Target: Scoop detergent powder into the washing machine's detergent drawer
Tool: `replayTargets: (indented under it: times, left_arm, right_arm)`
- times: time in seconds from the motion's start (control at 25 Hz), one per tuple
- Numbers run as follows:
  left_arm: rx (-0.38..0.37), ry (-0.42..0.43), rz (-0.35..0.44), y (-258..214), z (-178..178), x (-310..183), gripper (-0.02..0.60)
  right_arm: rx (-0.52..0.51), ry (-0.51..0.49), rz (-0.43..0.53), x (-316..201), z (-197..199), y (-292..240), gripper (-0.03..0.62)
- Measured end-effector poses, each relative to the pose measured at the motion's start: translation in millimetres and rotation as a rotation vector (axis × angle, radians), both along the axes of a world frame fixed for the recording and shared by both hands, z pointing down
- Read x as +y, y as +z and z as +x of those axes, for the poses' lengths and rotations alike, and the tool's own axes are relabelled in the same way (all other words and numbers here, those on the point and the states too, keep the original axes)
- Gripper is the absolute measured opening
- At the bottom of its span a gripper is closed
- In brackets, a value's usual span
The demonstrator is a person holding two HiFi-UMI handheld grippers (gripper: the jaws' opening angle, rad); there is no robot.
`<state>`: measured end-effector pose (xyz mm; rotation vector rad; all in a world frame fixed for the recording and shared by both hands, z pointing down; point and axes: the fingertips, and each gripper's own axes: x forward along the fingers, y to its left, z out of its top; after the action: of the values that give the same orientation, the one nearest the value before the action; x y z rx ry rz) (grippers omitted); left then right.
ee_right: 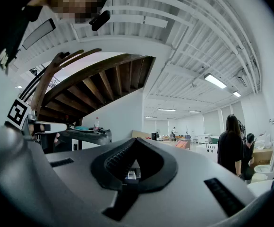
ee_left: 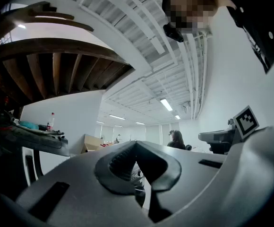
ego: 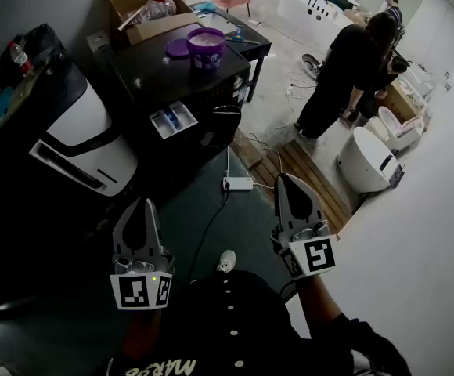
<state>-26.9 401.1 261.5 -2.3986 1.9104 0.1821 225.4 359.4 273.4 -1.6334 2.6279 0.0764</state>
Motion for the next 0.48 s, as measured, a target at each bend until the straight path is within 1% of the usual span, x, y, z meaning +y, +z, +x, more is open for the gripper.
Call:
replayTargets:
  times: [0.12, 0.24, 0.4, 0.48]
  left_arm:
    - [0.0, -0.002, -0.001, 0.0, 1.5, 0.5, 0.014]
    - [-0.003, 0.0, 0.001, -0.5, 2.5, 0.7, 0.014]
    - [-0.006, 0.005, 0.0, -0.1, 3.9, 0.0, 0.014]
    - [-0.007, 0.007, -0.002, 0.2, 4.1, -0.6, 0.014]
  right_arm:
    - [-0.019, -0.013, 0.001, 0.7, -0.9, -1.8, 0.029]
    - [-0.015, -0.006, -0.002, 2.1, 3.3, 1.4, 0.028]
    - [-0.078, 0.003, 0.001, 2.2, 5.7, -0.6, 0.029]
    - [-0.091, -0.008, -0.008, 2.9, 4.0, 0.0, 0.029]
